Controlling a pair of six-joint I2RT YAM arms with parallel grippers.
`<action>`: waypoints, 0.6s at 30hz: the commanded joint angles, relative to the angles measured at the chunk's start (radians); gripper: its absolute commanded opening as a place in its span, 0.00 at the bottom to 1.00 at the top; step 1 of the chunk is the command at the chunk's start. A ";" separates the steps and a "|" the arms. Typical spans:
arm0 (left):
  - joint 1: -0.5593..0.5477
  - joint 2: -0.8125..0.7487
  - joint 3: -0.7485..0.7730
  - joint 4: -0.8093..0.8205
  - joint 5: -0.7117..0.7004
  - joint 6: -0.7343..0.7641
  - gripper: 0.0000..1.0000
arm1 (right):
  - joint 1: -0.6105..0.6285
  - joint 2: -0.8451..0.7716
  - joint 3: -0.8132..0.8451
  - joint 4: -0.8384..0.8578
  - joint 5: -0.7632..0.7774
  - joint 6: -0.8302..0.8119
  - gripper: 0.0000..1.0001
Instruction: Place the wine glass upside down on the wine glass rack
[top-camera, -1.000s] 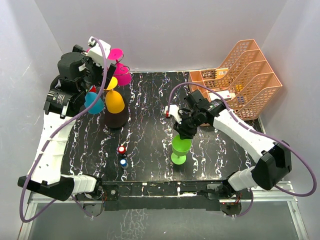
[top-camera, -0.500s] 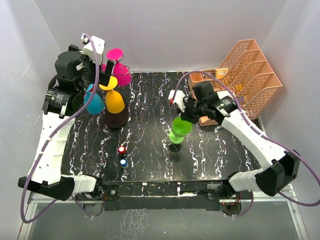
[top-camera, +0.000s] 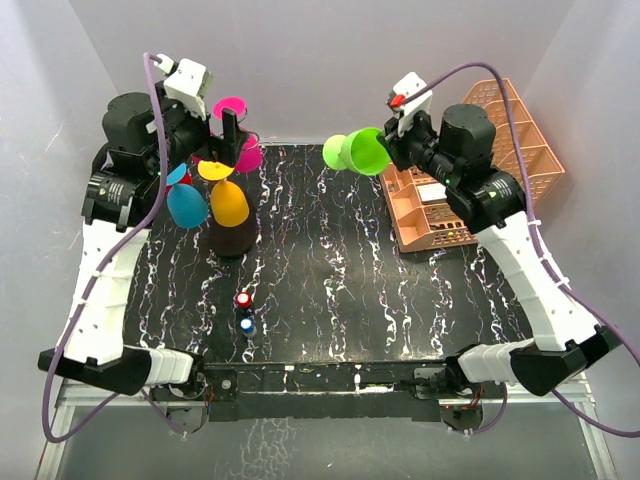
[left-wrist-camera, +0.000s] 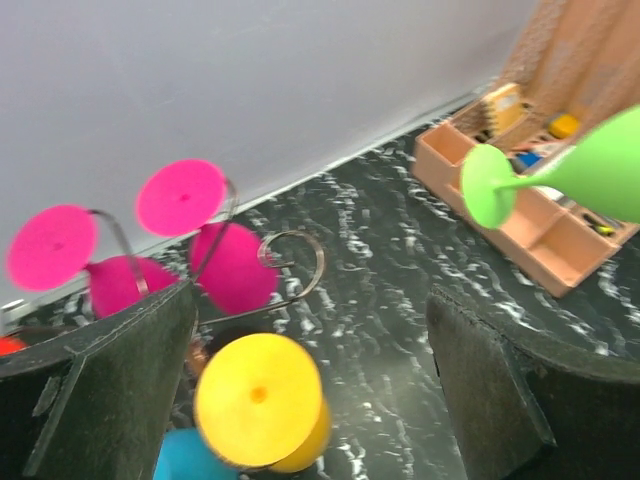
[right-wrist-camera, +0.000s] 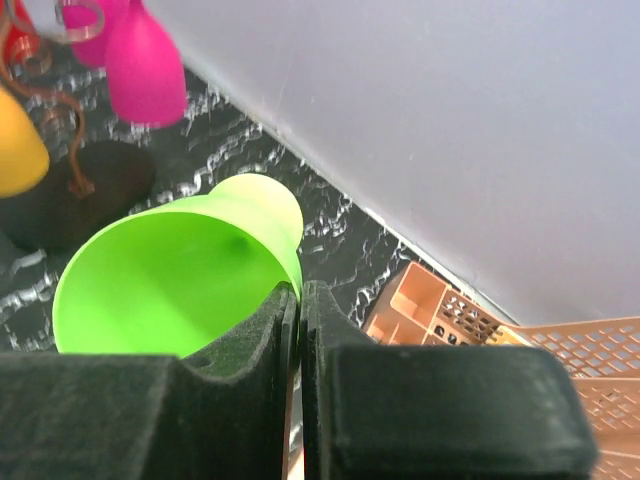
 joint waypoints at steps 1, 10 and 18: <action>0.002 0.040 0.022 0.072 0.226 -0.149 0.94 | -0.004 -0.001 0.075 0.122 0.048 0.196 0.08; 0.000 0.110 -0.056 0.246 0.452 -0.471 0.86 | -0.043 -0.020 0.077 0.167 -0.005 0.423 0.08; -0.024 0.134 -0.133 0.317 0.500 -0.557 0.80 | -0.088 -0.022 0.093 0.168 -0.207 0.507 0.08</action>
